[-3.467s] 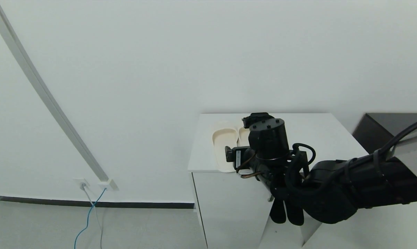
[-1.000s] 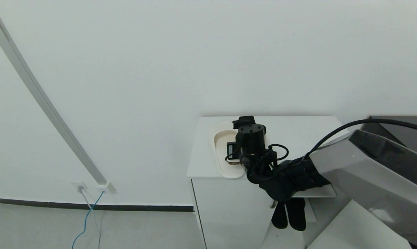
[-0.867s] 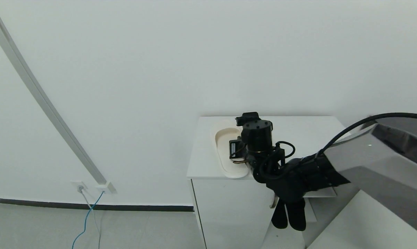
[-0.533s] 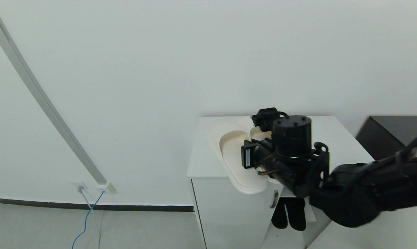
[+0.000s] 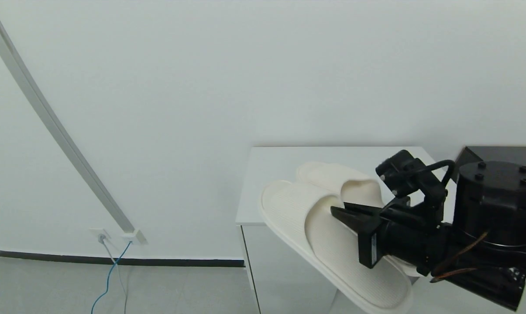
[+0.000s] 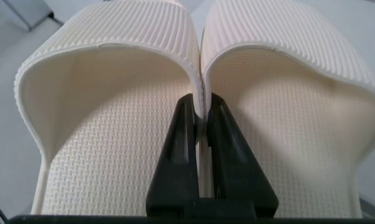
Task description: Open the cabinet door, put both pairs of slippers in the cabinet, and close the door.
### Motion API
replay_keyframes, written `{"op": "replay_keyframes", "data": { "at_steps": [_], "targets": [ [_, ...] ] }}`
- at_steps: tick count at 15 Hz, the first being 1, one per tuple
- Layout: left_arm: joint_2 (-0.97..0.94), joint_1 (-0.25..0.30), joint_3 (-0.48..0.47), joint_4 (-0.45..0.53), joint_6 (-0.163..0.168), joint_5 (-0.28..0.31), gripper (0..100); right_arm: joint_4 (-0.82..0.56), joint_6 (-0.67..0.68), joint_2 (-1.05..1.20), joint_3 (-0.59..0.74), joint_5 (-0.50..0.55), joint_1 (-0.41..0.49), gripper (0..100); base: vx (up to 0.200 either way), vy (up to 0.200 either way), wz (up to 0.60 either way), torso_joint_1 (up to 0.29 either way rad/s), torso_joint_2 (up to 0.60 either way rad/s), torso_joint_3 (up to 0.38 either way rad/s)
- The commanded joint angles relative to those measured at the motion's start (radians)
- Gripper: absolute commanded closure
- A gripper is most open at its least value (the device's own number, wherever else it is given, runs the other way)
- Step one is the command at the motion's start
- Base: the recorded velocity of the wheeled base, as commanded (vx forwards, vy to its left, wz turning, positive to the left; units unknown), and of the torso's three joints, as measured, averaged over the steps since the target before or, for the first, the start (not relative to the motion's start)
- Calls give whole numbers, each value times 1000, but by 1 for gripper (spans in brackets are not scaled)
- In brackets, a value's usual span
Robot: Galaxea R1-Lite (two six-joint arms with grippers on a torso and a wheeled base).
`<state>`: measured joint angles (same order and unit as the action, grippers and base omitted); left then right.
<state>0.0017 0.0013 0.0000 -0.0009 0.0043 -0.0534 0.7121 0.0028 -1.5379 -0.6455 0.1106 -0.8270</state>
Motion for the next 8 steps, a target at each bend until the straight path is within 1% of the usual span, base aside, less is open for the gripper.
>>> {"op": "replay_keyframes", "data": {
  "at_steps": [1,3,8],
  "targets": [
    [0,0,0,-1,0,0,100,24,-49,41,58,-9,-1,100,0,0,0,0,0,0],
    [0,0,0,-1,0,0,100,104,-90,36,104,-43,-1,100,0,0,0,0,0,0],
    [0,0,0,-1,0,0,100,113,-90,32,112,-48,-1,100,0,0,0,0,0,0]
  ]
}}
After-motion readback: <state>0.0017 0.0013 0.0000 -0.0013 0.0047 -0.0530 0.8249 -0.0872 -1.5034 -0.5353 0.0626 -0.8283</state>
